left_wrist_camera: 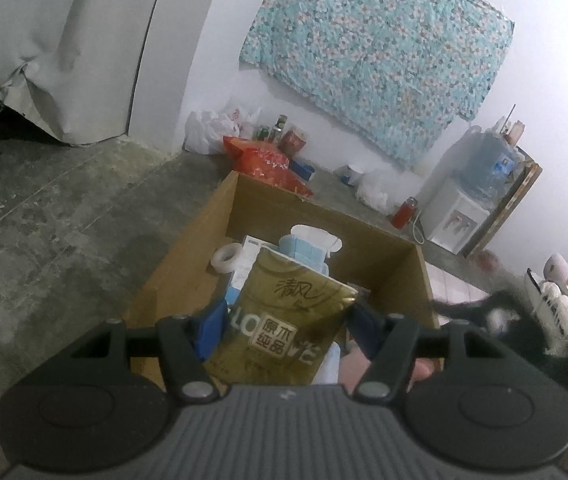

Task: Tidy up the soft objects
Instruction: 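Lower the gold packet with left while right lowers the pig into the box, opening both, then grasp the blue tissue-roll pack on the bed with the left gripper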

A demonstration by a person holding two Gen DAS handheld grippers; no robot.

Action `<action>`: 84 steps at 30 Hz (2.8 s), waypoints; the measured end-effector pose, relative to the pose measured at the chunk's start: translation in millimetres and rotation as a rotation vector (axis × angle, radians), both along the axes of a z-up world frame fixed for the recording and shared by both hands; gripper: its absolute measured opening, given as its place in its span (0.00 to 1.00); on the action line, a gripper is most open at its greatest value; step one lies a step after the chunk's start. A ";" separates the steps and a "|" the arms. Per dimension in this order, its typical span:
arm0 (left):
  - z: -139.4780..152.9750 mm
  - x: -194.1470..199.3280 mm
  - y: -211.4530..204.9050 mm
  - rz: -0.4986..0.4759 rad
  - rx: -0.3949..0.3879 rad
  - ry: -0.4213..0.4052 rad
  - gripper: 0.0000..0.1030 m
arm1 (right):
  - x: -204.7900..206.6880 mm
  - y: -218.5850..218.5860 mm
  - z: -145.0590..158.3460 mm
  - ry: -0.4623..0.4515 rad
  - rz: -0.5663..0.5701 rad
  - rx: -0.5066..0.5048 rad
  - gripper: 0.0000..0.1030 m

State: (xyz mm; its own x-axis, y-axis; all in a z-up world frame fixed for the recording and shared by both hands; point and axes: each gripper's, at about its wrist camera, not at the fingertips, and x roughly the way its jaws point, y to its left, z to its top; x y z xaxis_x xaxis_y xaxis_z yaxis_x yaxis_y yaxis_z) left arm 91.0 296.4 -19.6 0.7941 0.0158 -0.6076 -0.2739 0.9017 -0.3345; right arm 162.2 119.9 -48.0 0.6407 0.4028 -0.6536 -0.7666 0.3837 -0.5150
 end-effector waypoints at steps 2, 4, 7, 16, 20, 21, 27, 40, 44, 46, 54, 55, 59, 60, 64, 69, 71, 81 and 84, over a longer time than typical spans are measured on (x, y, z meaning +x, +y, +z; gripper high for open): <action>0.4 1.5 -2.5 -0.001 0.002 0.005 0.64 | -3.6 -17.9 19.8 0.019 -0.022 0.080 0.99; 0.1 1.7 -3.0 -0.006 0.006 0.011 0.64 | -8.0 -40.4 39.4 0.056 -0.060 0.161 0.99; -0.7 3.4 -7.5 -0.033 0.019 0.030 0.64 | -17.1 -76.5 61.1 0.096 -0.118 0.264 0.99; -20.8 20.9 -24.0 -0.122 0.091 0.217 0.64 | -45.6 -170.0 74.6 0.271 -0.306 0.528 0.99; -42.5 41.6 -28.5 -0.188 0.094 0.366 0.64 | -48.3 -191.1 63.0 0.285 -0.350 0.568 0.99; -48.2 47.6 -28.6 -0.202 0.080 0.412 0.64 | -48.2 -195.8 59.8 0.288 -0.360 0.574 0.99; -83.7 71.1 -26.4 -0.208 0.158 0.650 0.64 | -45.3 -221.4 42.9 0.320 -0.405 0.613 0.99; -112.2 72.2 -12.3 0.002 0.315 0.729 0.68 | -42.6 -253.4 24.8 0.355 -0.481 0.680 0.99; -105.9 62.6 -20.9 0.031 0.389 0.662 0.82 | -50.0 -264.8 25.9 0.342 -0.499 0.687 0.99; -98.3 57.1 -25.7 0.047 0.416 0.620 0.82 | -54.4 -270.6 26.0 0.335 -0.514 0.694 0.99; -32.4 32.8 -68.5 0.034 0.344 0.409 0.89 | -79.4 -310.9 27.2 0.273 -0.605 0.725 0.99; -19.2 27.4 -78.0 0.022 0.322 0.368 0.90 | -82.0 -319.0 28.0 0.263 -0.618 0.728 0.99; 24.5 12.1 -124.0 -0.050 0.269 0.209 0.93 | -90.2 -352.9 31.8 0.220 -0.675 0.737 0.99; 36.3 7.7 -137.7 -0.077 0.254 0.174 0.94 | -91.7 -361.3 33.0 0.208 -0.685 0.741 0.99; 70.8 1.5 -187.6 -0.197 0.201 0.108 0.94 | -93.8 -394.2 42.5 0.164 -0.686 0.767 0.99; 102.2 14.6 -248.0 -0.354 0.133 0.085 0.98 | -74.3 -432.5 56.6 0.155 -0.664 0.803 0.99; 107.6 25.9 -271.5 -0.400 0.100 0.087 0.98 | -61.7 -443.4 62.0 0.154 -0.652 0.804 0.99; 54.7 153.1 -358.0 -0.451 -0.198 0.250 0.98 | -8.2 -490.3 27.5 0.263 -0.696 0.871 0.99; 12.1 205.4 -375.6 -0.388 -0.309 0.343 0.98 | -6.6 -497.1 4.7 0.261 -0.709 0.891 0.99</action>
